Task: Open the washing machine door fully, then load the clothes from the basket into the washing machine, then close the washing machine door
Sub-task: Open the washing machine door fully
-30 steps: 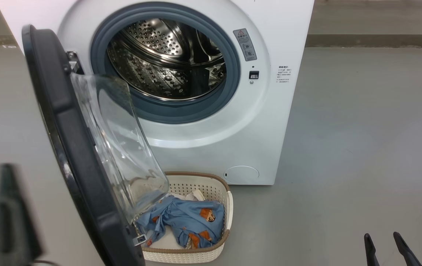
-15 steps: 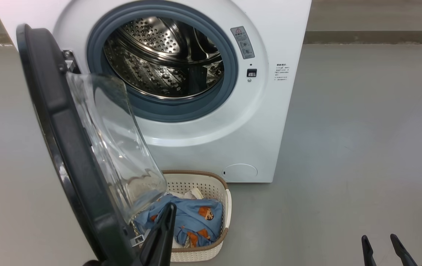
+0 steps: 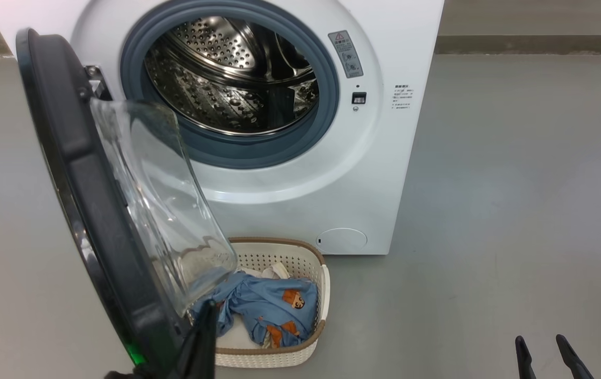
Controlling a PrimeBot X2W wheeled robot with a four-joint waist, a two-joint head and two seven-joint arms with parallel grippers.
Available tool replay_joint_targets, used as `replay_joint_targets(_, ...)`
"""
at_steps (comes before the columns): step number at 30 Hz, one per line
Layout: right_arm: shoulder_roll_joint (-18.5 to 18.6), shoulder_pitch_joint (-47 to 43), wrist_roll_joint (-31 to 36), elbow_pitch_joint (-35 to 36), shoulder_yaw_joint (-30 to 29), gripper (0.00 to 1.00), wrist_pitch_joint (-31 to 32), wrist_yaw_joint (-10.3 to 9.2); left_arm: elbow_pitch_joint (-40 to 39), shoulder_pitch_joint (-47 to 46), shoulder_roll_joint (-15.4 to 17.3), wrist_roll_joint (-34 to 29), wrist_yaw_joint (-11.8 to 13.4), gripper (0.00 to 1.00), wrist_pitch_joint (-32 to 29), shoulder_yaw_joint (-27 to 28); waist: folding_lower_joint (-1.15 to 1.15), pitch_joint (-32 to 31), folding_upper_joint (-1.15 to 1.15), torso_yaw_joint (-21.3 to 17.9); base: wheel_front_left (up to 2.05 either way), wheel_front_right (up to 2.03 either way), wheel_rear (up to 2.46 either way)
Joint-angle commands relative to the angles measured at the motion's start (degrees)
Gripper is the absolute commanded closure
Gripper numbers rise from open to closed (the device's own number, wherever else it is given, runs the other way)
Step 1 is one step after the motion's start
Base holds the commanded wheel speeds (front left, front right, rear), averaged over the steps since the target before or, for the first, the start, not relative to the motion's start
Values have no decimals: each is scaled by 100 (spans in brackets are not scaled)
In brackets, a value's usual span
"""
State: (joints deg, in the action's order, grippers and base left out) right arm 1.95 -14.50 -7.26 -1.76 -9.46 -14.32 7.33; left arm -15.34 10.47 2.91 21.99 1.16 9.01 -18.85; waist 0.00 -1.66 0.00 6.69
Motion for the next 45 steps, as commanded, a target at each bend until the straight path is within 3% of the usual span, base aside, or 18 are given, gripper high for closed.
replay_joint_targets(1, 93, 101, -66, 112, 155, 0, -68, 16, -92, -298, 6, -56, 74, 100, 50, 244, 0, 14, 0, 12, 0, 0, 0)
replay_joint_targets(20, 93, 131, -149, 63, 128, 0, -68, 16, 139, -388, 42, -75, 585, 100, 3, 640, 0, 101, 0, 349, 0, 0, 0)
replay_joint_targets(34, 93, 113, -148, 18, 166, 0, -68, 16, 64, -414, 149, 52, 974, 100, 55, 1242, 0, 164, 0, 933, 0, 0, 0)
replay_joint_targets(45, 93, 120, -120, 7, 217, 0, -68, 16, 420, -583, 310, 287, 1140, 100, 197, 1870, 0, 177, 0, 1068, 0, 0, 0)
